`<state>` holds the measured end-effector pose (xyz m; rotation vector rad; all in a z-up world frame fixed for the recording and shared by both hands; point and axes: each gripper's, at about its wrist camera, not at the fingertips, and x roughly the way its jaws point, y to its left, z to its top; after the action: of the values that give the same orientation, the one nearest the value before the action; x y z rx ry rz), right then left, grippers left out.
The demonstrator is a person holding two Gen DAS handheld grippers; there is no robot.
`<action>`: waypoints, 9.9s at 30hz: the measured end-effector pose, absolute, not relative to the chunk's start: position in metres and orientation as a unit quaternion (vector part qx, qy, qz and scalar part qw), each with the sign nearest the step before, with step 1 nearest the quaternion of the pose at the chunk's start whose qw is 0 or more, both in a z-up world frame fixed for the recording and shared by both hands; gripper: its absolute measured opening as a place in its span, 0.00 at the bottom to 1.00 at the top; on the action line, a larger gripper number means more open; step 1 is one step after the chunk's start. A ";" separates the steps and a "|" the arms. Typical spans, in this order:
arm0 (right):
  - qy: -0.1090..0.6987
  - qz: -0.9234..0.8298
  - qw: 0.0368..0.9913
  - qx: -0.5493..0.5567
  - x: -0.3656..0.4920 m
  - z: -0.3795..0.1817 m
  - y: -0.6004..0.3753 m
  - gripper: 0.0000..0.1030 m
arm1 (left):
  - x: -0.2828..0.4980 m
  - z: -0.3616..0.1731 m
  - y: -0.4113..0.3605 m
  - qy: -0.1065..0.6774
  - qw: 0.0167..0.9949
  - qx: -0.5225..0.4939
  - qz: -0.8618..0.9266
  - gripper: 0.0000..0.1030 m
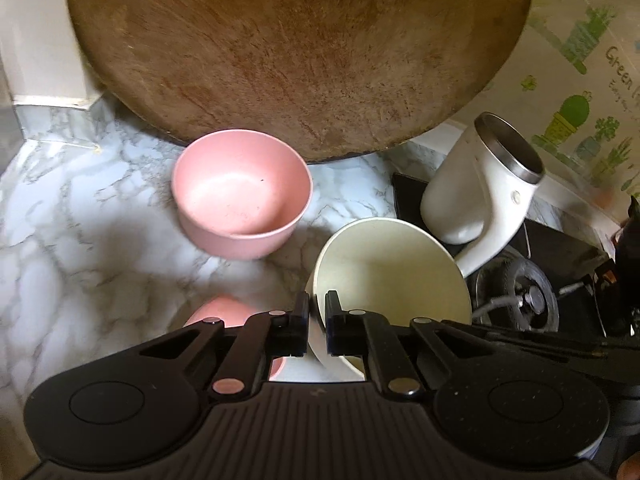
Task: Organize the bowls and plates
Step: 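Close both tools on the rim of the cream bowl, then carry the cream bowl with both tools and set it beside the plate stack, then open both tools and lift them off the cream bowl, then move both open tools to the pink bowl by the cutting board, then close both tools on the rim of the pink bowl, then lift the pink bowl with both tools and carry it toward the cream bowl, then lower the pink bowl with both tools into the cream bowl, then open both tools and lift them off the pink bowl, then move both open tools over the small pink heart-shaped dish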
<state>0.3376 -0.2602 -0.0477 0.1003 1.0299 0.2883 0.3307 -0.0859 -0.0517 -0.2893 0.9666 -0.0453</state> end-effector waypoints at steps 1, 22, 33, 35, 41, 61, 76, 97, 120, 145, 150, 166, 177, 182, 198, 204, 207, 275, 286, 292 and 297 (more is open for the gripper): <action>0.490 0.142 0.859 0.046 0.333 -0.045 -0.259 0.14 | 0.325 -0.049 -0.084 0.462 0.876 -0.138 -0.021 0.07; 0.522 0.230 0.821 0.012 0.242 -0.037 -0.205 0.15 | 0.203 -0.032 -0.033 0.456 0.876 -0.152 0.023 0.07; 0.546 0.254 0.799 -0.006 0.213 -0.055 -0.170 0.15 | 0.162 -0.053 -0.002 0.479 0.859 -0.170 0.056 0.07; 0.550 0.256 0.795 -0.009 0.211 -0.059 -0.167 0.15 | 0.157 -0.056 0.002 0.482 0.857 -0.173 0.058 0.07; 0.558 0.255 0.790 -0.019 0.206 -0.067 -0.158 0.15 | 0.150 -0.068 0.008 0.495 0.848 -0.177 0.059 0.07; 0.562 0.253 0.788 -0.010 0.205 -0.068 -0.157 0.21 | 0.150 -0.072 0.016 0.507 0.841 -0.182 0.042 0.07; 0.541 0.256 0.801 -0.009 0.206 -0.050 -0.160 0.29 | 0.146 -0.050 0.015 0.476 0.866 -0.148 0.041 0.07; 0.454 0.260 0.852 -0.032 0.227 -0.003 -0.165 0.57 | 0.178 -0.002 0.018 0.411 0.903 -0.118 0.033 0.10; 0.401 0.222 0.888 0.026 0.296 0.013 -0.199 0.99 | 0.250 0.015 0.018 0.383 0.917 -0.106 0.030 0.76; 0.492 0.154 0.851 0.102 0.428 -0.049 -0.191 0.82 | 0.397 -0.042 0.010 0.460 0.879 -0.118 0.042 0.76; 0.505 0.148 0.845 0.096 0.439 -0.063 -0.185 0.73 | 0.412 -0.054 0.008 0.468 0.875 -0.119 0.044 0.75; 0.518 0.158 0.836 0.090 0.449 -0.082 -0.172 0.18 | 0.432 -0.081 0.001 0.481 0.867 -0.129 0.027 0.19; 0.524 0.153 0.834 0.080 0.444 -0.080 -0.169 0.11 | 0.425 -0.077 -0.001 0.479 0.869 -0.119 0.019 0.11; 0.523 0.152 0.835 0.075 0.434 -0.071 -0.170 0.11 | 0.415 -0.067 -0.002 0.475 0.872 -0.118 0.017 0.11; 0.517 0.179 0.836 0.050 0.367 -0.017 -0.175 0.13 | 0.347 -0.027 -0.005 0.472 0.873 -0.121 0.010 0.11; 0.514 0.199 0.833 0.051 0.335 -0.001 -0.173 0.13 | 0.309 -0.013 0.000 0.475 0.872 -0.121 0.009 0.11; 0.509 0.208 0.834 0.048 0.319 0.006 -0.174 0.13 | 0.289 -0.005 0.002 0.470 0.874 -0.119 0.006 0.11; 0.548 0.241 0.799 0.050 0.215 -0.019 -0.173 0.24 | 0.165 -0.026 0.013 0.503 0.855 -0.131 -0.011 0.11; 0.520 0.238 0.819 0.049 0.232 -0.002 -0.189 0.34 | 0.175 0.002 0.022 0.476 0.871 -0.117 -0.018 0.11; 0.497 0.251 0.829 0.047 0.246 0.008 -0.192 0.42 | 0.194 0.019 0.016 0.449 0.889 -0.087 -0.024 0.11; 0.480 0.254 0.837 0.065 0.259 0.015 -0.198 0.49 | 0.211 0.022 0.012 0.434 0.898 -0.072 -0.022 0.12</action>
<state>0.2593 -0.1985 0.0145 0.1370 1.0147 0.5383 0.2114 0.0124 0.0217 -0.1490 0.8991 -0.0460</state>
